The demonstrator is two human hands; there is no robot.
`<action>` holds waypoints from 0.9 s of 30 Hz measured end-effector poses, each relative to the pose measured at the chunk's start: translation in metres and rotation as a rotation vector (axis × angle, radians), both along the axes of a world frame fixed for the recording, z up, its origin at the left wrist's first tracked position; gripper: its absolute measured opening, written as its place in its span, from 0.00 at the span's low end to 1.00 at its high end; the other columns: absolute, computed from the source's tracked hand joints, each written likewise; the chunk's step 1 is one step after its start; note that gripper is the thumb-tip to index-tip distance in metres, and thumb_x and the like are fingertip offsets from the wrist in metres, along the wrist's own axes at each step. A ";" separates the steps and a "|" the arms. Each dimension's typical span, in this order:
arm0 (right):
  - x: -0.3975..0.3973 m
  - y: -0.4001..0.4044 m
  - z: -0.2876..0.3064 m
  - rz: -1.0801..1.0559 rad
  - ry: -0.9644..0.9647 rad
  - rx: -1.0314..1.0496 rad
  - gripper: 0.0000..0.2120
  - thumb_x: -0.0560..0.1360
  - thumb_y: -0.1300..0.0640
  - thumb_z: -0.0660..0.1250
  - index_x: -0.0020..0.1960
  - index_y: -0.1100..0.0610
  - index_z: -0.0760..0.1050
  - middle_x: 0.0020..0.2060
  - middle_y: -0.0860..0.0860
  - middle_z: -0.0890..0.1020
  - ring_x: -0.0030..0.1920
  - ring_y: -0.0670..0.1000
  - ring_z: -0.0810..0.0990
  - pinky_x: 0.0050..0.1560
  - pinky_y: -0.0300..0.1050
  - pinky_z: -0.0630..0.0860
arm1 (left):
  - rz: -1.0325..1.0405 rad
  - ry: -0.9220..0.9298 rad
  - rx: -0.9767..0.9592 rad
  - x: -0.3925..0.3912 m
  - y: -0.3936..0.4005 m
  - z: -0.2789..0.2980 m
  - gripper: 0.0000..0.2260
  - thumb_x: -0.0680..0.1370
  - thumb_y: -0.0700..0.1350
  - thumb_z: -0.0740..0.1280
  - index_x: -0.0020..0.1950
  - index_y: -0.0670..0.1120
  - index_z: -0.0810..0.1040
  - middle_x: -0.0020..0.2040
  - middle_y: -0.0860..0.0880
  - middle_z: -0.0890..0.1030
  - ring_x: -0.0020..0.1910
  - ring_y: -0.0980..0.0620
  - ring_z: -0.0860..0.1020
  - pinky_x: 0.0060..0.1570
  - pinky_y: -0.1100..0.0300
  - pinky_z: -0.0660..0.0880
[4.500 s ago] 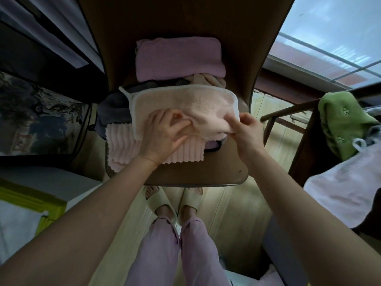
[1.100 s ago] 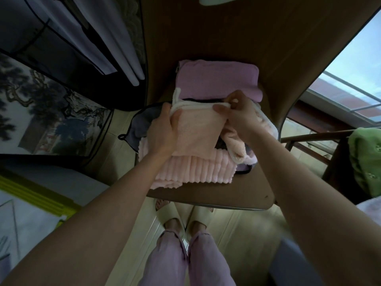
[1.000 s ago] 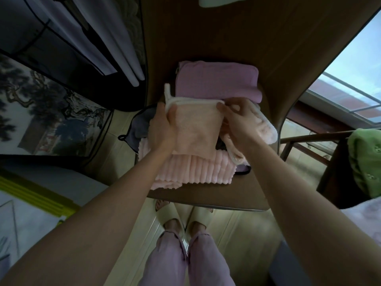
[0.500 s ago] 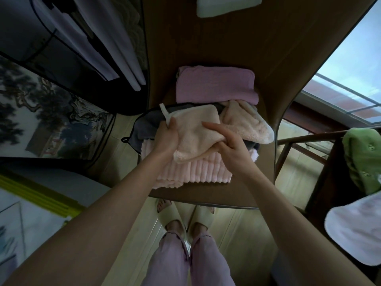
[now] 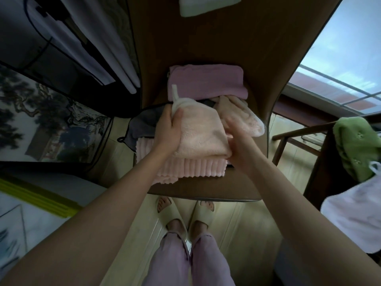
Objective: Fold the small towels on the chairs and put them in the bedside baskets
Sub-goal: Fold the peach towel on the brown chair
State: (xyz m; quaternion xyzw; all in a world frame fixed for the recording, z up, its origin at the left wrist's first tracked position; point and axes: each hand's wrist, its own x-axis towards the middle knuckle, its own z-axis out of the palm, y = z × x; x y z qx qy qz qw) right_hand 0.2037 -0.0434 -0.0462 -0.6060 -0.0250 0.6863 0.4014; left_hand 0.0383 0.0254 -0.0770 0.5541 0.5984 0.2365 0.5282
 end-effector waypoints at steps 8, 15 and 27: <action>0.009 -0.012 -0.016 0.074 -0.838 0.380 0.04 0.81 0.55 0.62 0.50 0.47 0.74 0.45 0.45 0.80 0.48 0.41 0.79 0.51 0.38 0.77 | -0.086 0.048 0.097 0.029 -0.013 -0.005 0.10 0.84 0.47 0.56 0.60 0.45 0.71 0.47 0.53 0.77 0.40 0.67 0.74 0.41 0.71 0.70; 0.038 -0.012 -0.026 0.272 -1.055 0.485 0.08 0.81 0.58 0.61 0.58 0.56 0.75 0.47 0.44 0.79 0.47 0.38 0.76 0.48 0.31 0.72 | -0.049 0.037 0.178 0.038 -0.011 -0.005 0.11 0.83 0.48 0.58 0.61 0.43 0.72 0.47 0.59 0.76 0.43 0.68 0.74 0.45 0.70 0.69; 0.039 -0.003 -0.013 0.111 -0.449 0.281 0.27 0.73 0.39 0.68 0.68 0.50 0.71 0.62 0.46 0.79 0.62 0.46 0.77 0.60 0.45 0.74 | -0.054 -0.197 0.110 0.036 -0.003 0.024 0.04 0.83 0.47 0.59 0.55 0.49 0.72 0.46 0.53 0.78 0.44 0.60 0.78 0.43 0.65 0.76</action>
